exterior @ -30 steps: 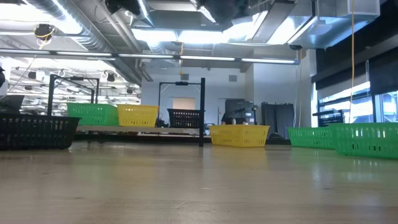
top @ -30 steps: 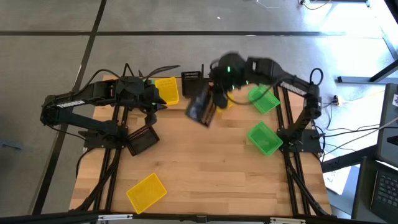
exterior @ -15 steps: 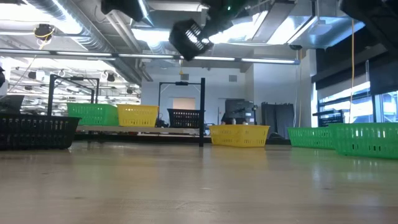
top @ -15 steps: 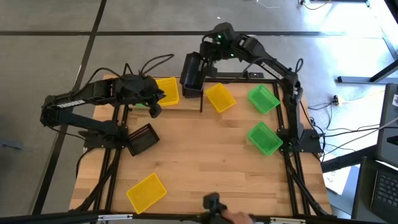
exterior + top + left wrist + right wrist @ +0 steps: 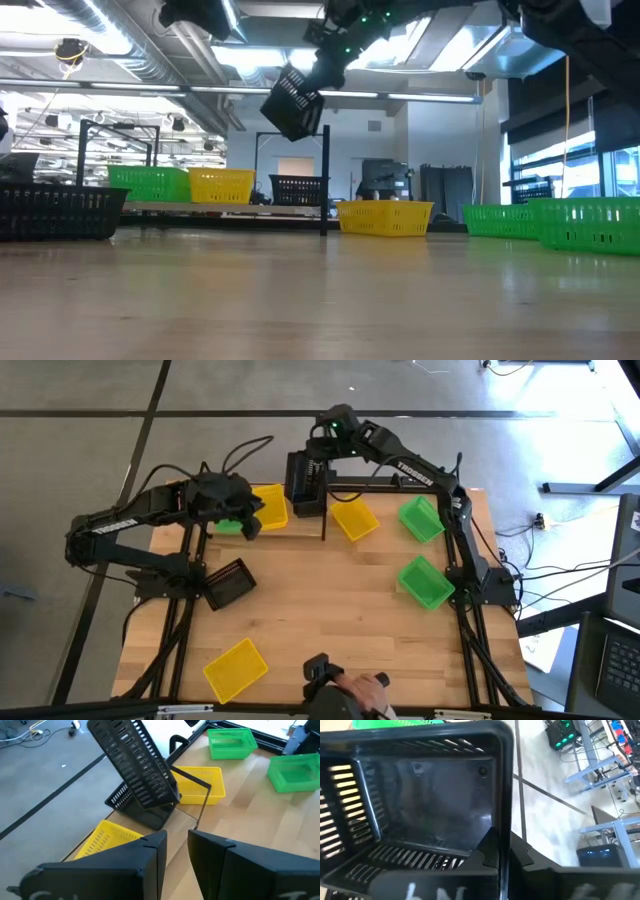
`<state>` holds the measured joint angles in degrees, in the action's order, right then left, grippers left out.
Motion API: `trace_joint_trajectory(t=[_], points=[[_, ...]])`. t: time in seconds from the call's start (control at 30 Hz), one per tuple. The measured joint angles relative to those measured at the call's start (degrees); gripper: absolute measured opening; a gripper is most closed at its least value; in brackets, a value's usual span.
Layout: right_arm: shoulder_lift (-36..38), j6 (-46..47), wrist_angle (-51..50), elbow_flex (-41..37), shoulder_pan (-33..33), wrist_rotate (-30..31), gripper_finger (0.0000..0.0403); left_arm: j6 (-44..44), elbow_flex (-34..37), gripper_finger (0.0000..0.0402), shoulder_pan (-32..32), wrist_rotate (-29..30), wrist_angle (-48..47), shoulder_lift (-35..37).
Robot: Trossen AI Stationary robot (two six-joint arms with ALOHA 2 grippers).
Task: Stack baskets on shelf by color
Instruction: Stack the bottom black basket on the black basket on the shelf
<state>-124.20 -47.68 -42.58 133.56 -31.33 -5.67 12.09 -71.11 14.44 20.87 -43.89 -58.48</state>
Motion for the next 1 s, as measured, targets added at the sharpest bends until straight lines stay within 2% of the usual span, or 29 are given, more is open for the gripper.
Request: trace_joint_trajectory(t=[0.1, 0.23, 0.33, 0.43, 0.53, 0.67, 1.0], points=[[0.0, 1.4, 0.8, 0.0, 0.0, 0.6, 0.0000, -0.5, 0.0, 0.0070, 0.7, 1.9, 0.7, 0.0], [0.0, 2.5, 2.5, 0.0, 0.1, 6.4, 0.0000, -4.0, -0.1, 0.0070, 1.9, 8.3, 3.7, -1.8], [0.0, 5.2, 4.4, 0.0, 0.6, 11.4, 0.0000, -12.2, 0.0, 0.0070, 1.9, 14.0, 8.6, -4.6], [0.0, 7.0, 7.8, 0.0, 1.1, 15.6, 0.0000, -22.2, -0.1, 0.0070, 2.1, 18.4, 18.3, -7.6], [0.0, 7.1, 9.6, 0.0, 1.3, 18.3, 0.0000, -29.9, 0.0, 0.0070, 3.6, 18.9, 26.9, -9.9], [0.0, 8.6, 11.1, 0.0, 1.5, 18.8, 0.0000, -33.3, 0.0, 0.0070, 5.5, 18.9, 33.0, -12.0], [0.0, 8.6, 11.6, 0.0, 2.2, 18.8, 0.0000, -33.4, 0.0, 0.0070, 9.6, 14.7, 34.8, -16.0]])
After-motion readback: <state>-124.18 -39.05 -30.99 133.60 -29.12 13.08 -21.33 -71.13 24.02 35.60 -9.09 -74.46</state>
